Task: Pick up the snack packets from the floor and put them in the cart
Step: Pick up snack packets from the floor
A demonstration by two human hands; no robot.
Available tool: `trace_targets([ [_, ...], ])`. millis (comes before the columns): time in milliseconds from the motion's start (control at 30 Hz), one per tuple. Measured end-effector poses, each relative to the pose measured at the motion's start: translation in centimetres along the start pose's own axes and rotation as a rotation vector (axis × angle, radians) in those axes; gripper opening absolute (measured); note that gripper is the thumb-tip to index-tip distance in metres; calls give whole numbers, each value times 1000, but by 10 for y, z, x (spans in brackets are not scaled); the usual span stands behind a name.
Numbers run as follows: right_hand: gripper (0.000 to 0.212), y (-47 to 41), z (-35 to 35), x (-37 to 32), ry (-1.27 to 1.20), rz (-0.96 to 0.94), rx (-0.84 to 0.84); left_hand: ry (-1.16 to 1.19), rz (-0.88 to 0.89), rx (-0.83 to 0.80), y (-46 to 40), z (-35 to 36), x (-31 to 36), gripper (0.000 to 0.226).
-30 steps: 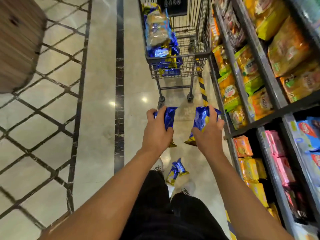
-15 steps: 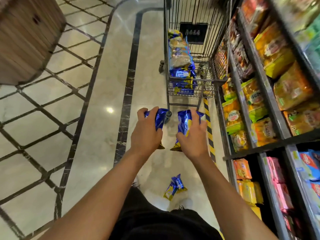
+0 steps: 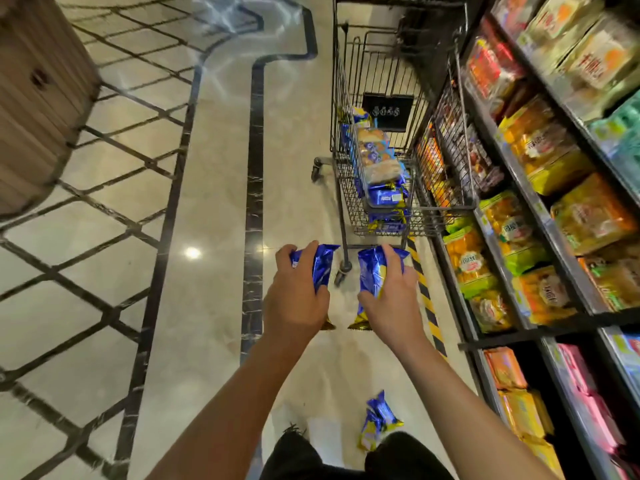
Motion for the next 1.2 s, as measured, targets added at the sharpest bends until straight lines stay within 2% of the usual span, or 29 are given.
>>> trace_targets([
  [433, 93, -102, 27, -45, 70, -35, -30, 93, -68, 45, -90, -17, -24, 74],
  [633, 93, -184, 51, -80, -18, -102, -101, -10, -106, 80, -163, -32, -36, 75],
  [700, 90, -208, 54, -90, -49, -70, -148, -31, -143, 76, -187, -36, -34, 75],
  [933, 87, -295, 50, -117, -2, -133, -245, 20, -186, 118, -272, -41, -26, 74],
  [1067, 87, -344, 51, -133, -2, -128, -221, 39, -173, 119, -327, -41, -24, 73],
  [1200, 88, -392, 58, -144, 0, -65, -167, 51, -141, 52, -392, -38, -29, 73],
])
Point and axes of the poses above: each hand's wrist, its own y-axis away from the middle knuckle, its own z-axis out of the palm, x = y × z, the point moved 1 cm from there along -y, towards the middle knuckle, and after that the axes turned 3 degrees about z, right-handed, at the moved point
